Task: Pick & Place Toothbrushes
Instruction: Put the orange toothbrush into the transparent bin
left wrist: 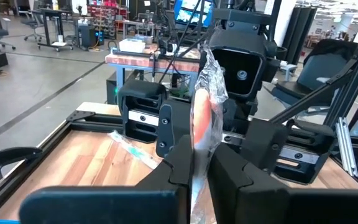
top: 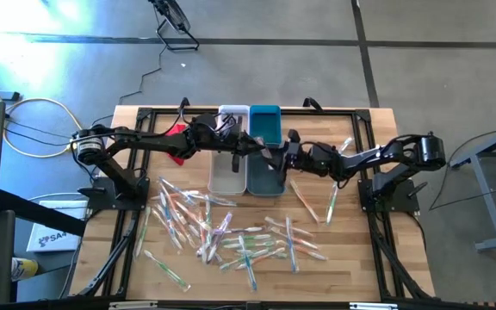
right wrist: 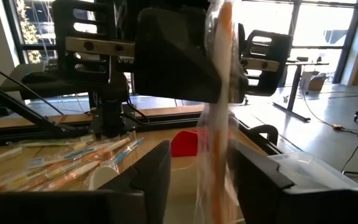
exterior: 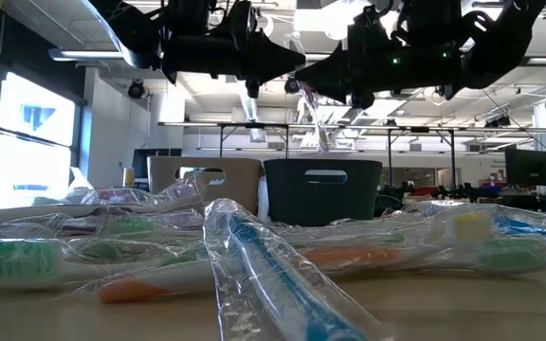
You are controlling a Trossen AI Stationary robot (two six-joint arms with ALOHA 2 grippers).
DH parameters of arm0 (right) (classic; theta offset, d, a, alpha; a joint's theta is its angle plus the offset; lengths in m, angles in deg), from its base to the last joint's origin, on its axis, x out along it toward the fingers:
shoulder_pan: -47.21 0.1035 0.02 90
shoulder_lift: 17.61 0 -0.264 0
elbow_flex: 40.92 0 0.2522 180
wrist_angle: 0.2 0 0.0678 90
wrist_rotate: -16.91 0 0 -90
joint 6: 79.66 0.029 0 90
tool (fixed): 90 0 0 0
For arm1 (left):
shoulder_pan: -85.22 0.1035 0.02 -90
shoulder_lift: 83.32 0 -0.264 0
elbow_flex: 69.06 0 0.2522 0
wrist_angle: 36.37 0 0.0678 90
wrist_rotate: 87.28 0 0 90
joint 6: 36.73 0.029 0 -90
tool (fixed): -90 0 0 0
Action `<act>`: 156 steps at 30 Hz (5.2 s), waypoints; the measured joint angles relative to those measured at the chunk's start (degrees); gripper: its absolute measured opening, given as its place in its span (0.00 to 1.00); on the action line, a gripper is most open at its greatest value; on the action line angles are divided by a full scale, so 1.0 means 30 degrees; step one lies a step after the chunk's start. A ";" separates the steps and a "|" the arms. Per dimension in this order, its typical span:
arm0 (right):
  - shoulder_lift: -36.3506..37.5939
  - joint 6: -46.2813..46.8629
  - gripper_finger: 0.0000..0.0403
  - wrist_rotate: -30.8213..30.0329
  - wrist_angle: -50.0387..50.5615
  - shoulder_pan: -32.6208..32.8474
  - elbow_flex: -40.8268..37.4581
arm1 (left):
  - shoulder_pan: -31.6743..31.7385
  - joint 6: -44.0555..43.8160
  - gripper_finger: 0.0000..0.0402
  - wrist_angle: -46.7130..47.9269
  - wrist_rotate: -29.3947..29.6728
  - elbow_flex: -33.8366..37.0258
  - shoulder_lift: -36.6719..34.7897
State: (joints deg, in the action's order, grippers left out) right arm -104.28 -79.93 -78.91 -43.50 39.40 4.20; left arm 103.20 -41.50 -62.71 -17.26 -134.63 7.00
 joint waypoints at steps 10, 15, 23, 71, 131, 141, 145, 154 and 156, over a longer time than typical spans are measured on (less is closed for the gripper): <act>0.0087 0.0000 0.54 0.0000 0.0180 0.0022 0.0000 | 0.0000 -0.0007 0.06 0.0533 -0.0069 0.0000 0.0000; 0.0095 0.0000 0.54 0.0000 0.1264 0.0022 0.0000 | 0.0000 0.0020 0.06 0.0554 -0.0325 0.0000 0.0000; 0.1015 0.0024 0.54 -0.0033 0.3070 0.0022 0.0000 | 0.0443 0.0574 0.06 0.0867 -0.0541 0.0000 -0.0047; 0.7548 0.1166 0.54 -0.0066 1.2874 0.0022 0.0000 | 0.9966 -0.1623 0.06 0.7987 0.0081 0.0000 -0.2302; 0.7541 0.1084 0.54 -0.0066 1.3850 0.0016 0.0000 | 0.9741 -0.6542 0.35 0.5843 0.1566 -0.0007 0.3082; 0.7533 0.1020 0.54 -0.0067 1.4535 0.0015 0.0000 | 0.9726 -0.6477 0.35 0.5795 0.1508 0.0000 0.3075; 0.7533 0.1013 0.54 -0.0066 1.4535 0.0015 0.0000 | 0.9726 -0.6456 0.35 0.5844 0.1508 0.0000 0.3075; 0.7533 0.1013 0.54 -0.0066 1.4535 0.0015 0.0000 | 0.9726 -0.6489 0.35 0.5837 0.1517 0.0000 0.3075; 0.7533 0.1013 0.54 -0.0070 1.4535 0.0015 0.0000 | 0.9726 -0.6492 0.35 0.5850 0.1523 0.0000 0.3075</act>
State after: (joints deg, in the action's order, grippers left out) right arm -81.68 -76.90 -79.12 0.11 39.44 4.20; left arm 132.38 -60.98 -45.16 -12.69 -134.63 16.23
